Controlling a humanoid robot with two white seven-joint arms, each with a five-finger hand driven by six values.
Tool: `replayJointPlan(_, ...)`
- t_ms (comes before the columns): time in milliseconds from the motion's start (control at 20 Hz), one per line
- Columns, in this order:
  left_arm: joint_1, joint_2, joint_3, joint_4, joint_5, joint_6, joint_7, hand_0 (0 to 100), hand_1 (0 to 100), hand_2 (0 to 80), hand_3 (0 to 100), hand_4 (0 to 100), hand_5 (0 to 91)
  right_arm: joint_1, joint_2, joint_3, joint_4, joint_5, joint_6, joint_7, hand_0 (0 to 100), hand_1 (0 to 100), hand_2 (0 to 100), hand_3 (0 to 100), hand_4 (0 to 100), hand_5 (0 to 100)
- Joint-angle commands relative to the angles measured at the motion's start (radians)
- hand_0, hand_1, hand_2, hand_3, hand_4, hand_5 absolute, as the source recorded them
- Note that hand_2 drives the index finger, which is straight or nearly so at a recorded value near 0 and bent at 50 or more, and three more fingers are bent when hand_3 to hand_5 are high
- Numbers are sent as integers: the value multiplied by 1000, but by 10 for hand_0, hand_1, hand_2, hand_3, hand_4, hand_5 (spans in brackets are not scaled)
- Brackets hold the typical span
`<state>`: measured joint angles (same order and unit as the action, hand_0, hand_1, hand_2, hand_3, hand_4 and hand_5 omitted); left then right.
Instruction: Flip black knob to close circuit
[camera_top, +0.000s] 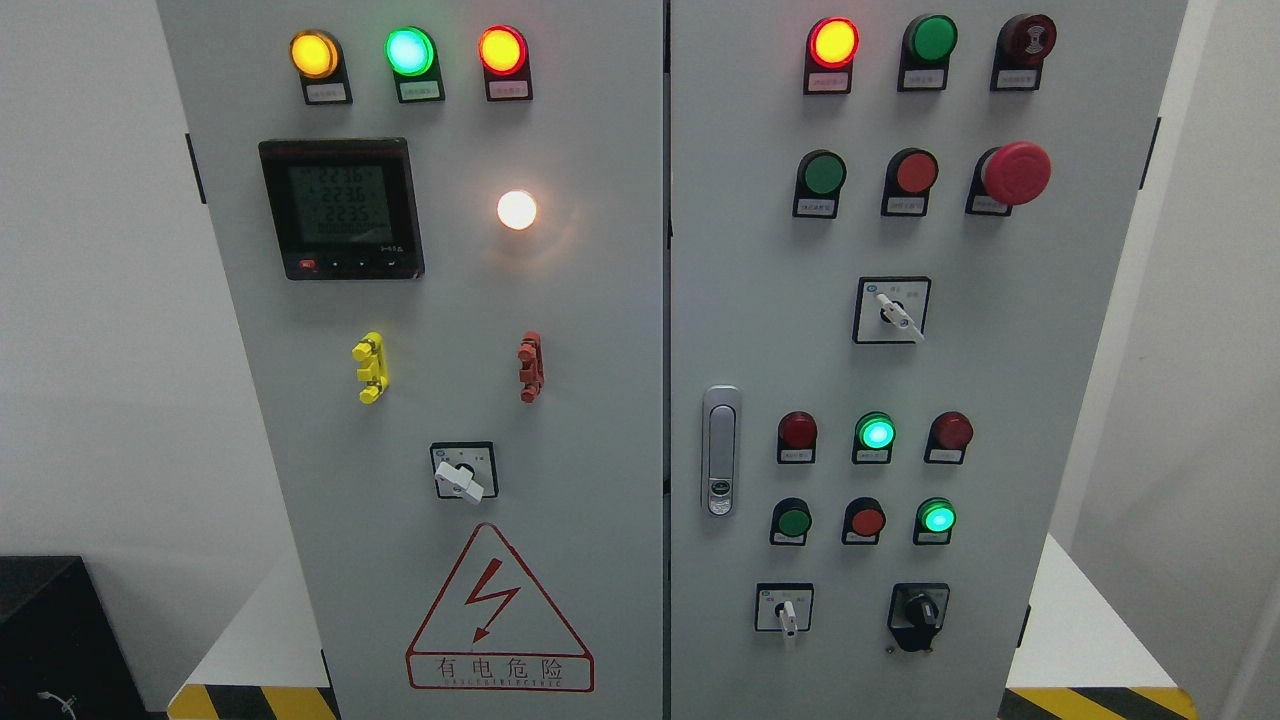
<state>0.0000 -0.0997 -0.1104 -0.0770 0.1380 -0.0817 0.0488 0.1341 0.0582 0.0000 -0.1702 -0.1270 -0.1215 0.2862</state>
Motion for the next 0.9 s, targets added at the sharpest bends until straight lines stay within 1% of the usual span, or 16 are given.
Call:
replayJointPlan(0,21,0,0,0,0,0,0,120,556,0,0,0,0,2,-14,-26,5,4,0,11,0,196,0,0,0,0)
replayJointPlan(450,21,0,0,-1,0,0,0,120,556,0,0,0,0,-8,-17,-18,-3,10,0,14,0,205,0,0,0,0)
replayJointPlan(550,21,0,0,0,0,0,0,120,556,0,0,0,0,-8,-18,-2,-6,12,-12,13,0,206,0,0,0,0)
replayJointPlan(650,21,0,0,0,0,0,0,120,556,0,0,0,0,-2,-18,43,-8,12,-88,-7,0,206,0,0,0,0)
replayJointPlan(700,21,0,0,0,0,0,0,120,556,0,0,0,0,1,-18,70,-18,15,-128,-30,0,207,0,0,0,0)
replayJointPlan(750,21,0,0,0,0,0,0,120,556,0,0,0,0,13,-18,101,-44,20,-159,-63,0,208,0,0,0,0)
replayJointPlan(800,21,0,0,0,0,0,0,120,556,0,0,0,0,34,-21,136,-82,21,-176,-97,0,208,0,0,0,0)
replayJointPlan(850,21,0,0,-1,0,-1,0,120,556,0,0,0,0,54,-23,170,-133,21,-182,-122,0,208,0,0,0,0)
